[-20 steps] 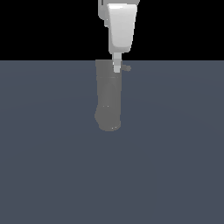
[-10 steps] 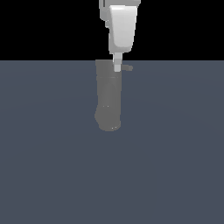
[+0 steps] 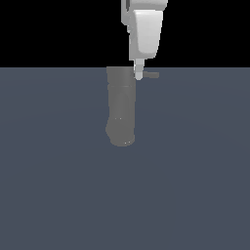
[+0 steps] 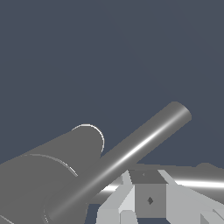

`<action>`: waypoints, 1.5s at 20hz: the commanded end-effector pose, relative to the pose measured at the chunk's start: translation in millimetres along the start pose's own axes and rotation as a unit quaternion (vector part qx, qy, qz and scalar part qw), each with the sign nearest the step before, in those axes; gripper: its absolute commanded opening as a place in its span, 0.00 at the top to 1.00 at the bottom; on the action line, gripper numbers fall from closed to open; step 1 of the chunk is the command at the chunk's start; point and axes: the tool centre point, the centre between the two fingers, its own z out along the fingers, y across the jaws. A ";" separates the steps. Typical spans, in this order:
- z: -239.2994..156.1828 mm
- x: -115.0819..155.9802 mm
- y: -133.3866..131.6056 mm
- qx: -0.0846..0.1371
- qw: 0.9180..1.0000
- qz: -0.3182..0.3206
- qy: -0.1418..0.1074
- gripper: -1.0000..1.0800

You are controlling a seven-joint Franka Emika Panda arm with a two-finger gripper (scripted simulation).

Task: Turn on the faucet by rotating a designated handle.

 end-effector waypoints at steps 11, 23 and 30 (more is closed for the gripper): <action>-0.6 40.9 -20.5 0.005 1.000 0.019 0.002 1.00; -0.9 64.9 -36.8 0.005 1.000 0.025 0.002 1.00; -1.1 77.2 -44.9 0.005 1.000 0.029 0.002 1.00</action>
